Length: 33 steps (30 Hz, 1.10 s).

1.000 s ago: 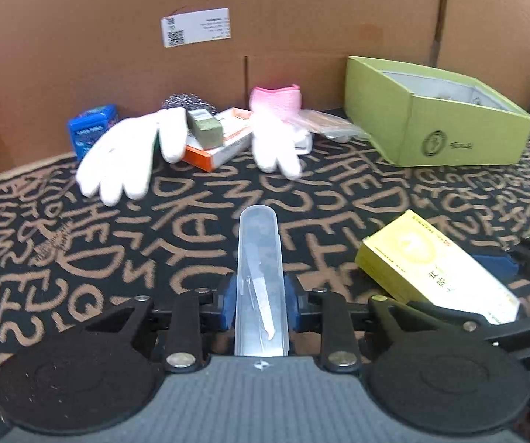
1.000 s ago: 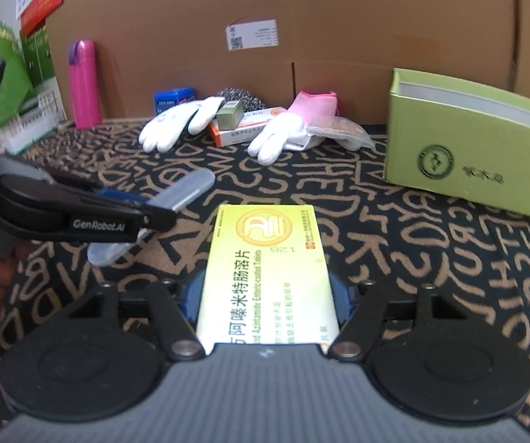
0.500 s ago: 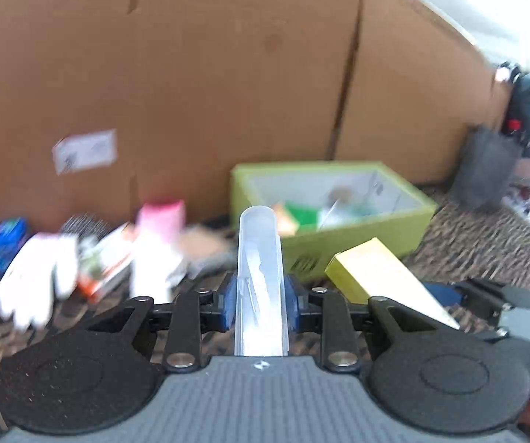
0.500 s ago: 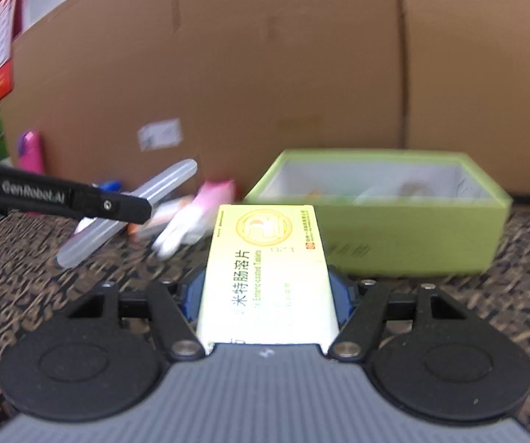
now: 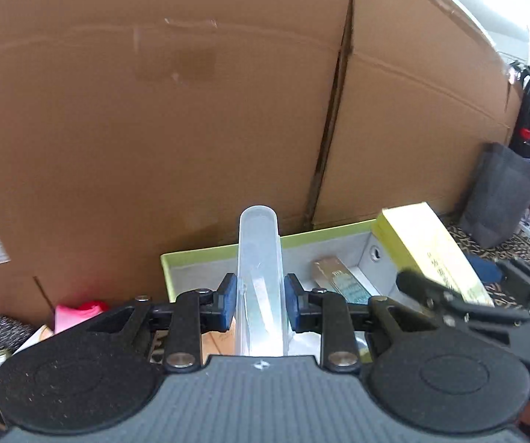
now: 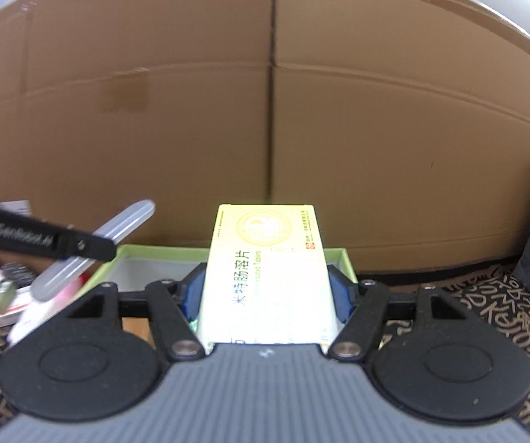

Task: Organize objects
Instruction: 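Lower both held items into the lime-green box and open both tools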

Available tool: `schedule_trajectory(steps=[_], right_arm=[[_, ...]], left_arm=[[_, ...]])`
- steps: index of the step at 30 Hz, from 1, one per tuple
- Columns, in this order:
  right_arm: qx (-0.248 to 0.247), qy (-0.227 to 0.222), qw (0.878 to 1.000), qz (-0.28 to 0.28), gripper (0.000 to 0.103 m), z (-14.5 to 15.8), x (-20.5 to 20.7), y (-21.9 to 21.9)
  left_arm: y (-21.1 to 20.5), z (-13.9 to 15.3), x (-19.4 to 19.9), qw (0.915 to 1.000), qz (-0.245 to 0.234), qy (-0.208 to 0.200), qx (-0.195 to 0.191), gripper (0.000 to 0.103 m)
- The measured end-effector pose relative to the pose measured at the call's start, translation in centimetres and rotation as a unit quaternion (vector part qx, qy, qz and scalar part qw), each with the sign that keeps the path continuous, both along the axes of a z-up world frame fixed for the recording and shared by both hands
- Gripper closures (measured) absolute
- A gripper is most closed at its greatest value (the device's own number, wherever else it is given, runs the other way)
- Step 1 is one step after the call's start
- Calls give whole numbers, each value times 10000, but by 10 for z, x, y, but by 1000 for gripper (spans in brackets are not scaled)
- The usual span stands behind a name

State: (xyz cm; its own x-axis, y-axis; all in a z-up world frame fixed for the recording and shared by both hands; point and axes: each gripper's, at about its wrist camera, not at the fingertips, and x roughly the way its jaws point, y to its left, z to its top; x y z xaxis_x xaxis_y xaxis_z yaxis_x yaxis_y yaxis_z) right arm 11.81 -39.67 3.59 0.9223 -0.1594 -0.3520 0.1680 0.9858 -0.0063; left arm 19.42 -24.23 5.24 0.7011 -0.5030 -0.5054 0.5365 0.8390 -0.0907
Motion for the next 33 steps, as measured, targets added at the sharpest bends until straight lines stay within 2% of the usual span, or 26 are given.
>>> schedule_trajectory(steps=[8,11,12,13,14,15,16,18,23,29,33], right_arm=[[-188,454,9986,-193,38,-30,57,-25],[-276,541,9977,-298,37,-40,66,-32],[-372,578,9971,-325,34,-43,68,-33],[-471,618,9964,-327,28,-46,69,-33],[-518,620,9964,-244,17,-48,67,-34],[-522,574,9968,-168,5,-48,64,-33],[-559,507,9970,-163,0,-48,59,-32],[-671,289,9972,-177,0,-46,45,-28],[-528,-223,9984,-28,0,-34,3,-16],[-529,-349,9977,220,0,-21,-22,8],[-416,-389,9976,388,0,-19,-44,18]], left_arm=[[-19,-24,28,9997,43,148,169,75],[-22,-33,37,9996,53,278,64,75],[-20,-35,38,9995,35,294,-53,74],[-18,-38,38,9994,-5,286,-183,64],[-14,-40,37,9992,-12,277,-279,39],[-16,-38,37,9992,15,241,-325,26],[-13,-39,33,9992,68,143,-358,17],[-8,-39,25,9993,108,-50,-355,17],[7,-33,10,9989,244,-141,-385,17],[22,-17,-21,9988,278,-185,-358,17],[46,-12,-43,9984,487,-193,-195,17]])
